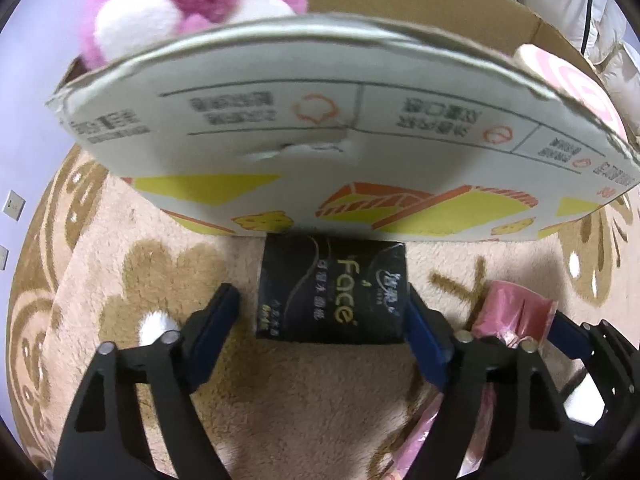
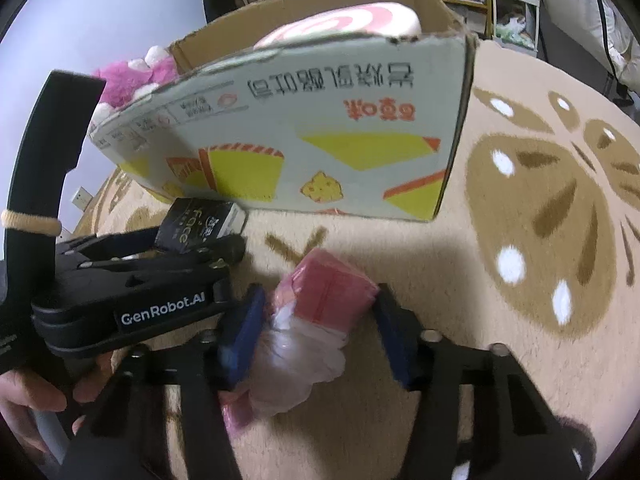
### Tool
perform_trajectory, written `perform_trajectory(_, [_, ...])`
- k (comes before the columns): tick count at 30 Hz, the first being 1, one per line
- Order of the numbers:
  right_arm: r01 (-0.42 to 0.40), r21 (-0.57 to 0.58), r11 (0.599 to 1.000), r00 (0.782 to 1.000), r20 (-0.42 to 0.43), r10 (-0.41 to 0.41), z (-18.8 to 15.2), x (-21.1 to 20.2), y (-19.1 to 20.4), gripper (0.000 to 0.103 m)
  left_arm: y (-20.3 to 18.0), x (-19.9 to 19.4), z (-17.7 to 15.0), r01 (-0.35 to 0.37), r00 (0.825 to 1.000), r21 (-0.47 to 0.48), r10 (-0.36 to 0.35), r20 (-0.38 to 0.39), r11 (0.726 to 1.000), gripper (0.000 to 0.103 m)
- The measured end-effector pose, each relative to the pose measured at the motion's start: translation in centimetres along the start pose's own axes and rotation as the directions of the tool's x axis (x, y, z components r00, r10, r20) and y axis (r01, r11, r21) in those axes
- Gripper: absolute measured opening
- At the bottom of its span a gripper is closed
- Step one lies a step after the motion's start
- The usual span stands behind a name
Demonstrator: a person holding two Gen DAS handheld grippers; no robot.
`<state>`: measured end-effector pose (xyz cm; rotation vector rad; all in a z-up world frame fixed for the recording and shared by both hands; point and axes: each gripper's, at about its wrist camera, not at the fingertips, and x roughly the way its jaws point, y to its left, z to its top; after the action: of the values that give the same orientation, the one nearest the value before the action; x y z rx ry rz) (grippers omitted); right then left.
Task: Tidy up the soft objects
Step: 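Grasp black tissue pack with left tool while right tool grasps pink bundle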
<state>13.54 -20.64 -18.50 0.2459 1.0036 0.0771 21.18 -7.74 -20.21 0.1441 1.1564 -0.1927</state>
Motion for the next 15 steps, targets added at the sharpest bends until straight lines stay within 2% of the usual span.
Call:
perform_trajectory(1, [-0.006,0.002,1.0,1.0,0.008,0.006,0.0,-0.1,-0.1,0.05,0.2,-0.1,0.0,0.002,1.0,-0.007,-0.002,0.002,1.0,0.07])
perform_trajectory(2, [-0.018,0.008,1.0,1.0,0.014,0.017,0.2,-0.2,-0.2,0.041,0.4,-0.2,0.1,-0.002,1.0,-0.016,0.002,0.005,1.0,0.064])
perform_trajectory(6, [-0.06,0.041,0.997,0.998,0.031,0.059,0.5,-0.9,-1.0,0.032,1.4,-0.4,-0.1,0.025,1.0,-0.045,-0.024,0.008,0.999,0.064])
perform_trajectory(10, [-0.089,0.049,0.995,0.995,0.06,0.086,0.7,-1.9,-1.4,0.028,2.0,-0.5,-0.3,0.011,1.0,-0.028,-0.011,0.012,1.0,0.064])
perform_trajectory(15, [-0.078,0.007,0.997,0.992,0.102,0.076,1.0,-3.1,-0.7,0.025,1.9,-2.0,-0.9,-0.028,0.999,0.0,0.028,0.045,1.0,0.064])
